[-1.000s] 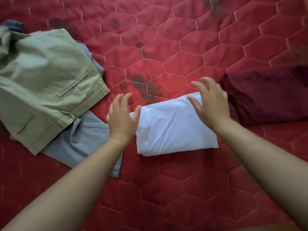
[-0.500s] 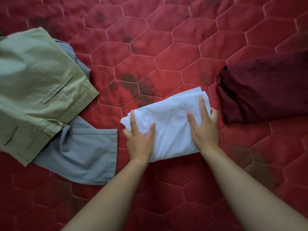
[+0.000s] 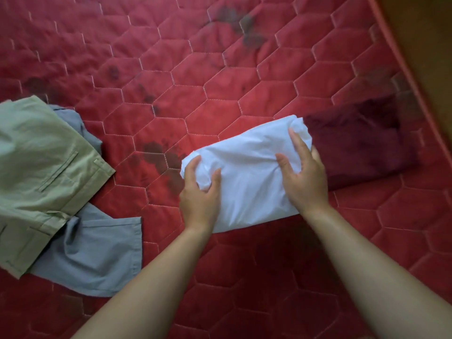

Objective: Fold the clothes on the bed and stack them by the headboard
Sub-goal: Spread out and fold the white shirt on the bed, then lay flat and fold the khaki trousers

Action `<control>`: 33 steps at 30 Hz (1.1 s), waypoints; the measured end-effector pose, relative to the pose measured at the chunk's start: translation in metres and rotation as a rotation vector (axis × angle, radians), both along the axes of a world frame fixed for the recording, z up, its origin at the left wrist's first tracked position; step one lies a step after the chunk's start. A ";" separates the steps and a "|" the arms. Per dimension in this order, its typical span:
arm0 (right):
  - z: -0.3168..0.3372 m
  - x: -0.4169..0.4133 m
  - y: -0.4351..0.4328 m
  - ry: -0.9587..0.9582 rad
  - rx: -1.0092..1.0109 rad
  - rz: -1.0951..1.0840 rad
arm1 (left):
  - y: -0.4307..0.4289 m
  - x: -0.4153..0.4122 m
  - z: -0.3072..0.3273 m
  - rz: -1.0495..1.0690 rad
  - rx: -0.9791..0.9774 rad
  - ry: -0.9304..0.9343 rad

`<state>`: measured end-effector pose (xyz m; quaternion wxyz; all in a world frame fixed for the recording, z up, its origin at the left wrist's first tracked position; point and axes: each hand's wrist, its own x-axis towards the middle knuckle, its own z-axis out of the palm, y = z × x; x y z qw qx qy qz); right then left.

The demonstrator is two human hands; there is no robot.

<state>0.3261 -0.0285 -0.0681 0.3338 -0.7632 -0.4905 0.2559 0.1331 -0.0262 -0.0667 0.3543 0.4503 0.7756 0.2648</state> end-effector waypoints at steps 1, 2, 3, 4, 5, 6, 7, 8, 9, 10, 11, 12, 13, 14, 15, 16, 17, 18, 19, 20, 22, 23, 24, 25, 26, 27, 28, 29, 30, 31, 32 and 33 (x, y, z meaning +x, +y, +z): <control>0.007 0.019 0.006 -0.011 0.015 -0.013 | 0.006 0.017 0.007 -0.024 0.035 -0.024; 0.013 0.039 0.010 -0.030 0.024 -0.025 | 0.012 0.035 0.013 -0.057 0.071 -0.049; 0.018 0.061 0.014 -0.052 0.026 -0.040 | 0.017 0.053 0.019 -0.098 0.106 -0.070; 0.022 0.082 0.017 -0.073 0.025 -0.059 | 0.021 0.072 0.024 -0.147 0.135 -0.086; 0.024 0.103 0.019 -0.095 0.020 -0.079 | 0.024 0.089 0.027 -0.196 0.151 -0.102; 0.025 0.123 0.021 -0.123 0.014 -0.097 | 0.028 0.106 0.029 -0.242 0.150 -0.120; 0.025 0.141 0.022 -0.159 -0.004 -0.111 | 0.030 0.123 0.029 -0.289 0.132 -0.133; 0.023 0.158 0.023 -0.199 -0.041 -0.113 | 0.031 0.137 0.028 -0.340 0.102 -0.121; 0.018 0.173 0.025 -0.234 -0.102 -0.100 | 0.032 0.148 0.024 -0.391 0.063 -0.060; 0.011 0.186 0.025 -0.254 -0.184 -0.076 | 0.032 0.156 0.017 -0.434 0.015 0.064; 0.005 0.195 0.025 -0.255 -0.271 -0.054 | 0.032 0.160 0.010 -0.455 -0.038 0.216; -0.001 0.200 0.024 -0.255 -0.339 -0.038 | 0.031 0.162 0.004 -0.458 -0.074 0.344; -0.005 0.203 0.022 -0.278 -0.367 -0.030 | 0.031 0.163 0.000 -0.471 -0.077 0.432; -0.008 0.202 0.020 -0.334 -0.344 -0.022 | 0.031 0.165 -0.003 -0.515 -0.027 0.491; -0.009 0.198 0.018 -0.400 -0.288 -0.003 | 0.031 0.168 -0.006 -0.594 0.066 0.538; -0.010 0.191 0.016 -0.443 -0.218 0.038 | 0.032 0.171 -0.010 -0.692 0.163 0.581; -0.011 0.183 0.013 -0.460 -0.163 0.097 | 0.032 0.175 -0.013 -0.793 0.222 0.626; -0.013 0.174 0.010 -0.458 -0.157 0.167 | 0.033 0.176 -0.016 -0.875 0.218 0.670; -0.015 0.166 0.007 -0.450 -0.198 0.231 | 0.035 0.176 -0.019 -0.932 0.147 0.707; -0.018 0.160 0.003 -0.446 -0.276 0.281 | 0.036 0.174 -0.022 -0.957 0.055 0.734; -0.023 0.152 -0.004 -0.464 -0.404 0.316 | 0.037 0.163 -0.026 -0.953 -0.035 0.743; -0.022 0.149 -0.007 -0.459 -0.413 0.313 | 0.038 0.157 -0.024 -0.954 -0.021 0.735; -0.018 0.144 -0.008 -0.437 -0.395 0.307 | 0.037 0.150 -0.020 -0.955 0.008 0.721; -0.012 0.137 -0.009 -0.409 -0.366 0.306 | 0.036 0.142 -0.014 -0.948 0.034 0.704; -0.006 0.128 -0.009 -0.387 -0.338 0.313 | 0.034 0.132 -0.009 -0.932 0.048 0.692; 0.000 0.117 -0.009 -0.374 -0.316 0.327 | 0.031 0.119 -0.004 -0.913 0.054 0.690; 0.007 0.104 -0.009 -0.367 -0.296 0.344 | 0.028 0.105 0.001 -0.894 0.053 0.697; 0.013 0.088 -0.008 -0.366 -0.278 0.362 | 0.024 0.089 0.005 -0.874 0.048 0.709; 0.020 0.070 -0.007 -0.366 -0.266 0.380 | 0.020 0.070 0.010 -0.853 0.040 0.719; 0.026 0.051 -0.007 -0.364 -0.255 0.399 | 0.016 0.051 0.014 -0.829 0.029 0.725; 0.031 0.030 -0.006 -0.360 -0.244 0.423 | 0.013 0.030 0.017 -0.803 0.017 0.727; 0.035 0.007 -0.006 -0.359 -0.234 0.452 | 0.009 0.008 0.020 -0.777 0.006 0.729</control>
